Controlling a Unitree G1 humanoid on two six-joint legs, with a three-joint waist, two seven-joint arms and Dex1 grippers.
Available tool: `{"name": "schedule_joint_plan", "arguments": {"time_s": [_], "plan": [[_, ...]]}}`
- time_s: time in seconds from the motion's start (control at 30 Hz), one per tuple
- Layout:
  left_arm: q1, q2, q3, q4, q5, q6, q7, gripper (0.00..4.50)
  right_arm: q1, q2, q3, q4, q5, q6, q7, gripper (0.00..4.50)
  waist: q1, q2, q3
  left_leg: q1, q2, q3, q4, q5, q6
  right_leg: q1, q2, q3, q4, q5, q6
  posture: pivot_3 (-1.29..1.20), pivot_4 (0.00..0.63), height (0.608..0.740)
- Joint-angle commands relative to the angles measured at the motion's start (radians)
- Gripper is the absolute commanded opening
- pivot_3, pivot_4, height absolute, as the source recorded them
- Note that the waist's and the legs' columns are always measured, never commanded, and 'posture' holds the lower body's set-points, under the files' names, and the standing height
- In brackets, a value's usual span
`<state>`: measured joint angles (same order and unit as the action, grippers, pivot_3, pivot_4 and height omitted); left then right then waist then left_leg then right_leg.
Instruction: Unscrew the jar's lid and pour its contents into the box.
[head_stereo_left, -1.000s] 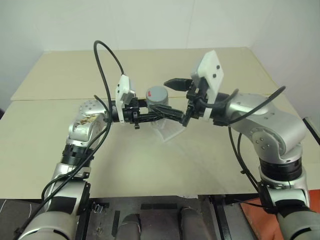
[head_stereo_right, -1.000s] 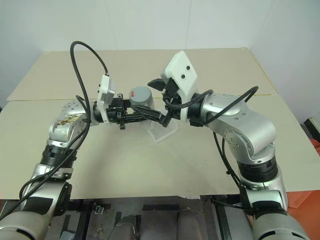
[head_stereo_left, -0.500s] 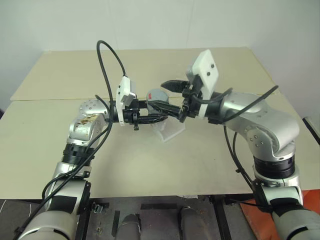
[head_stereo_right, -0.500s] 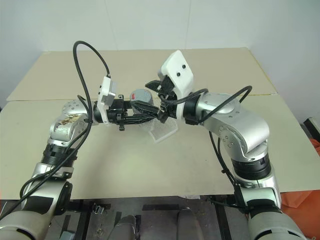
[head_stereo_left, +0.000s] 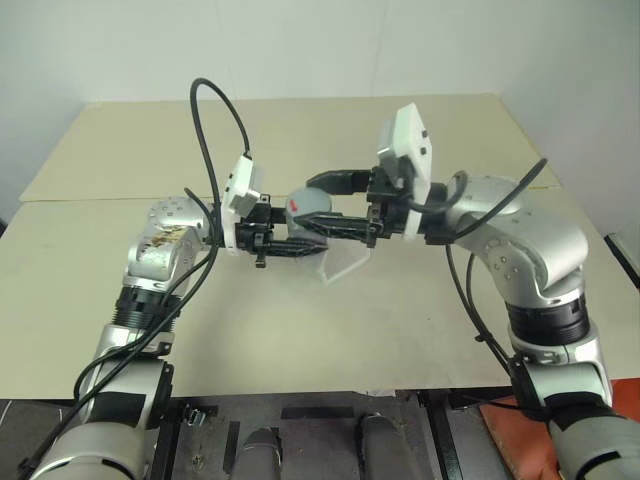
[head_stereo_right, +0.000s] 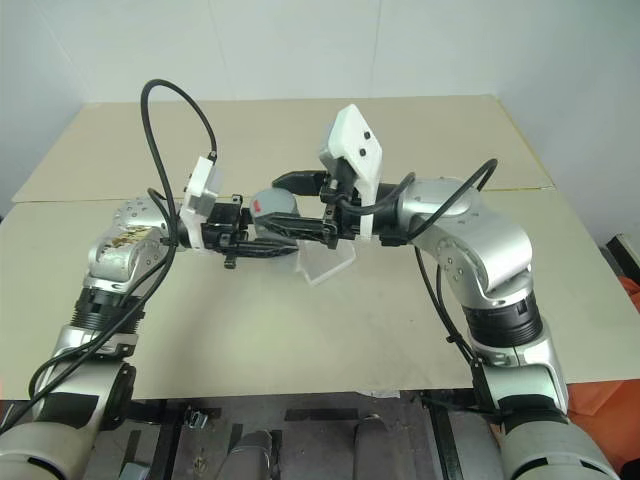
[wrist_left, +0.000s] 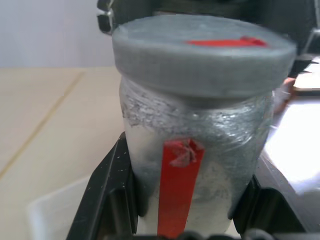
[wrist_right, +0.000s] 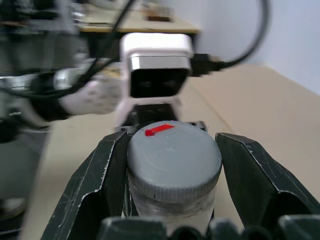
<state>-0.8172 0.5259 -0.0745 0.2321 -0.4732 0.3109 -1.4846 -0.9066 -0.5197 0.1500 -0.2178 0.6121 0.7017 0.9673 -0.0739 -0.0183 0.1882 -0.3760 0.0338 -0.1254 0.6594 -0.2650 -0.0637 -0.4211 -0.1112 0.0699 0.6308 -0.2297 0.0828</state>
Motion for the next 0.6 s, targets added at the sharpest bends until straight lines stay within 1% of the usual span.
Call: {"name": "schedule_joint_plan", "arguments": {"time_s": [0.03,0.1,0.17,0.27,0.33,0.37,0.4,0.43,0.47,0.6], "plan": [[-0.010,0.029,0.040,-0.086,-0.078,0.019,-0.063,1.92,-0.044,-0.023,0.045,0.126,-0.002,-0.098,0.254,2.72,-0.002,0.000,0.000,0.000,0.000,0.000,0.000,0.000,0.000,0.000,0.000,0.000,0.000,0.000,0.000,0.00,0.150,0.740],[-0.001,0.039,0.043,-0.123,-0.105,0.048,-0.093,1.92,-0.081,-0.013,0.059,0.205,-0.021,-0.155,0.347,2.72,-0.003,0.000,0.000,0.000,0.000,0.000,0.000,0.000,0.000,0.000,0.000,0.000,0.000,0.000,0.000,0.00,0.150,0.740],[0.010,0.048,0.042,-0.154,-0.123,0.060,-0.118,1.92,-0.113,0.003,0.071,0.276,-0.043,-0.205,0.409,2.72,-0.009,0.000,0.000,0.000,0.000,0.000,0.000,0.000,0.000,0.000,0.000,0.000,0.000,0.000,0.000,0.00,0.150,0.740],[0.032,0.053,0.048,-0.190,-0.125,0.067,-0.104,1.92,-0.144,0.032,0.084,0.355,-0.083,-0.268,0.437,2.72,-0.021,0.000,0.000,0.000,0.000,0.000,0.000,0.000,0.000,0.000,0.000,0.000,0.001,0.000,0.000,0.00,0.150,0.740],[0.049,0.050,0.055,-0.191,-0.109,0.059,-0.070,1.92,-0.143,0.047,0.073,0.368,-0.099,-0.287,0.404,3.43,-0.023,0.000,0.000,0.000,0.000,0.000,0.000,0.000,0.000,0.000,0.000,0.000,0.001,0.000,0.000,0.00,0.150,0.740],[0.055,0.048,0.056,-0.185,-0.098,0.052,-0.053,1.92,-0.136,0.052,0.060,0.365,-0.101,-0.284,0.381,3.62,-0.023,0.000,0.000,0.000,0.000,0.000,0.000,0.000,0.000,0.000,0.000,0.000,0.001,0.000,0.000,0.00,0.150,0.740],[0.060,0.049,0.055,-0.178,-0.083,0.043,-0.037,1.92,-0.128,0.052,0.047,0.355,-0.104,-0.270,0.352,3.91,-0.022,0.000,0.000,0.000,0.000,-0.001,0.000,0.000,0.000,0.000,0.000,0.000,0.002,0.000,0.000,0.00,0.150,0.740],[0.064,0.050,0.054,-0.172,-0.072,0.034,-0.025,1.92,-0.121,0.052,0.037,0.346,-0.107,-0.259,0.332,4.33,-0.022,0.000,0.000,0.000,0.000,-0.001,0.000,0.000,-0.001,0.000,0.000,0.000,0.002,0.000,0.000,0.00,0.150,0.740],[0.069,0.053,0.054,-0.160,-0.060,0.027,-0.012,1.92,-0.104,0.045,0.020,0.324,-0.107,-0.254,0.309,4.46,-0.022,0.000,0.000,0.000,0.000,-0.001,0.000,0.000,-0.001,-0.001,0.000,0.000,0.002,0.000,0.000,0.00,0.150,0.740],[0.079,0.060,0.066,-0.110,-0.033,0.009,0.033,1.92,-0.020,-0.010,-0.060,0.189,-0.086,-0.200,0.212,4.46,-0.018,0.000,0.000,-0.001,0.000,-0.001,0.000,0.001,-0.001,0.000,0.000,-0.001,0.002,0.000,0.000,0.00,0.150,0.740]]}}
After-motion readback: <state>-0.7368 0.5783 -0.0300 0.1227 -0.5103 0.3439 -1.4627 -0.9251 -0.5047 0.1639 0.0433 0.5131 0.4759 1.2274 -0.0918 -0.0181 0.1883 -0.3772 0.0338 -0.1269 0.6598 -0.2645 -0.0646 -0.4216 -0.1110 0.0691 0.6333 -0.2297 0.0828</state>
